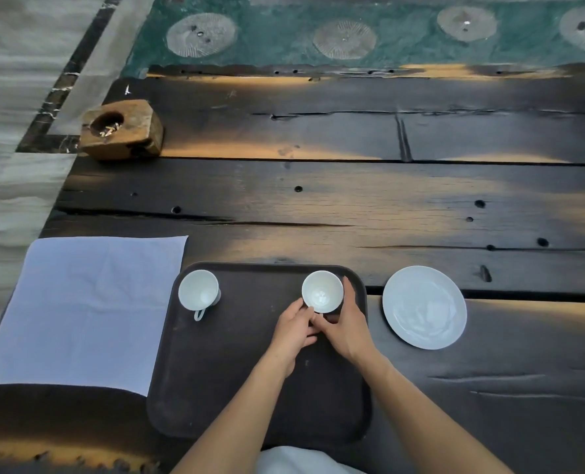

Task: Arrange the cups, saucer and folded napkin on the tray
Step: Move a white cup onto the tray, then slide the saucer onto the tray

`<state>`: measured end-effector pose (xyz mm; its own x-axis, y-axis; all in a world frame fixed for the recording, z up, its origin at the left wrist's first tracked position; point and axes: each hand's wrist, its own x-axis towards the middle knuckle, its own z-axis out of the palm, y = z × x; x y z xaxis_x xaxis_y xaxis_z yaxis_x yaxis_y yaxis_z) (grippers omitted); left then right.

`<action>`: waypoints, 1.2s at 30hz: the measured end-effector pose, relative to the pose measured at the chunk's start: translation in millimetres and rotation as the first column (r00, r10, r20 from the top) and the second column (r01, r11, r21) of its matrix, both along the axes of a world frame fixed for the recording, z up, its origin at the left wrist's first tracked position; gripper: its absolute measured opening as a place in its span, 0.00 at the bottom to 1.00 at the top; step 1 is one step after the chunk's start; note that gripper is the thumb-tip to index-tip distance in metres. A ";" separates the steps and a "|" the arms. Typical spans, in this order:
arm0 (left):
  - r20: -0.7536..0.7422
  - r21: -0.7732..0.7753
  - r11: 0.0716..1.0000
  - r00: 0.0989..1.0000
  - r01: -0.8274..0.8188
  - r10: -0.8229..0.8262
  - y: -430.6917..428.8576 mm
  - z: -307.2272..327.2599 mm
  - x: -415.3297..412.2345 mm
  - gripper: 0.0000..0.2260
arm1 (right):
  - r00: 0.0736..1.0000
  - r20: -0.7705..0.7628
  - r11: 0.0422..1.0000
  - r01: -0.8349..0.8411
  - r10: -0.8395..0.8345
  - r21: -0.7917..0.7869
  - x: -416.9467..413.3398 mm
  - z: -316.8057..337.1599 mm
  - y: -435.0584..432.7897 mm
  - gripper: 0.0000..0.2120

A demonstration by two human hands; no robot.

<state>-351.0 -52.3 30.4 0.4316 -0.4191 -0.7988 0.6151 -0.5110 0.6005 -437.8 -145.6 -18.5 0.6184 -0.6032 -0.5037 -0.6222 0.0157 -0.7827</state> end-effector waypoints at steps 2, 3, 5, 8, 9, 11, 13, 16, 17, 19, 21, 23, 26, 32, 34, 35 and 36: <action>0.011 0.008 1.000 1.000 0.001 -0.001 4.4 4.1 -5.8 0.19 | 1.000 0.003 1.000 0.011 -0.011 0.003 -7.1 2.3 2.0 0.52; 0.009 0.016 1.000 1.000 -0.005 0.005 6.2 5.0 -8.4 0.20 | 1.000 0.000 1.000 0.013 -0.013 -0.001 -10.2 3.7 2.7 0.52; 0.007 0.041 0.999 1.000 -0.015 0.015 12.0 5.9 -15.1 0.22 | 1.000 -0.005 1.000 0.020 -0.021 -0.009 -19.4 8.4 5.9 0.52; 0.031 0.065 0.998 1.000 0.000 -0.002 21.3 8.9 -24.8 0.21 | 0.999 -0.013 0.999 0.036 -0.037 -0.039 -32.4 13.4 11.2 0.51; 0.042 0.060 0.998 0.999 0.014 -0.017 24.9 11.1 -28.5 0.20 | 0.999 -0.016 0.998 0.047 -0.048 -0.048 -36.8 14.9 13.8 0.51; 0.072 0.050 0.997 0.995 0.059 -0.062 33.8 14.9 -35.9 0.18 | 0.997 -0.003 0.995 0.080 -0.081 -0.061 -46.5 18.4 20.1 0.48; 0.109 0.042 0.993 0.988 0.107 -0.111 43.3 15.7 -42.6 0.11 | 0.994 0.027 0.991 0.111 -0.109 -0.081 -58.2 23.2 27.8 0.44; 0.149 0.032 0.980 0.969 0.196 -0.198 57.4 12.2 -49.8 0.05 | 0.988 0.011 0.982 0.155 -0.154 -0.110 -76.5 32.9 42.1 0.44; 0.156 0.019 0.977 0.964 0.212 -0.213 62.1 11.2 -52.2 0.05 | 0.985 -0.014 0.979 0.171 -0.173 -0.110 -82.1 35.3 46.2 0.45; 0.164 -0.008 0.971 0.958 0.238 -0.234 68.8 9.4 -57.4 0.07 | 0.975 -0.056 0.971 0.207 -0.215 -0.120 -94.7 39.0 53.0 0.46; 0.167 -0.020 0.965 0.952 0.262 -0.255 71.0 7.2 -63.4 0.10 | 0.966 -0.088 0.962 0.227 -0.242 -0.150 -108.6 41.9 56.1 0.44; 0.173 -0.015 0.960 0.946 0.281 -0.274 69.5 6.1 -70.1 0.11 | 0.960 -0.114 0.957 0.234 -0.256 -0.173 -122.5 46.3 56.3 0.42; 0.171 0.000 0.953 0.939 0.302 -0.298 61.6 6.3 -82.1 0.10 | 0.950 -0.134 0.946 0.251 -0.282 -0.204 -144.4 53.2 49.6 0.41; 0.202 -0.002 0.950 0.931 0.312 -0.305 27.8 8.0 -103.2 0.09 | 0.951 -0.146 0.942 0.231 -0.271 -0.243 -173.7 52.4 6.9 0.39; 0.206 0.000 0.958 0.938 0.286 -0.280 7.6 5.8 -108.2 0.09 | 0.957 -0.140 0.946 0.216 -0.254 -0.241 -180.9 48.5 -16.7 0.39; 0.205 0.006 0.962 0.941 0.274 -0.269 -3.4 3.4 -110.7 0.08 | 0.959 -0.145 0.950 0.205 -0.243 -0.238 -185.1 45.8 -30.2 0.39; 0.204 0.015 0.965 0.944 0.263 -0.260 -13.3 1.3 -112.8 0.07 | 0.961 -0.148 0.953 0.194 -0.232 -0.233 -189.4 42.6 -42.6 0.39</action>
<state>-463.8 -65.6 31.6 0.4573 -0.5483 -0.7002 0.3258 -0.6293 0.7056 -627.3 -188.3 24.2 0.3791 -0.8168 -0.4348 -0.7479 0.0063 -0.6638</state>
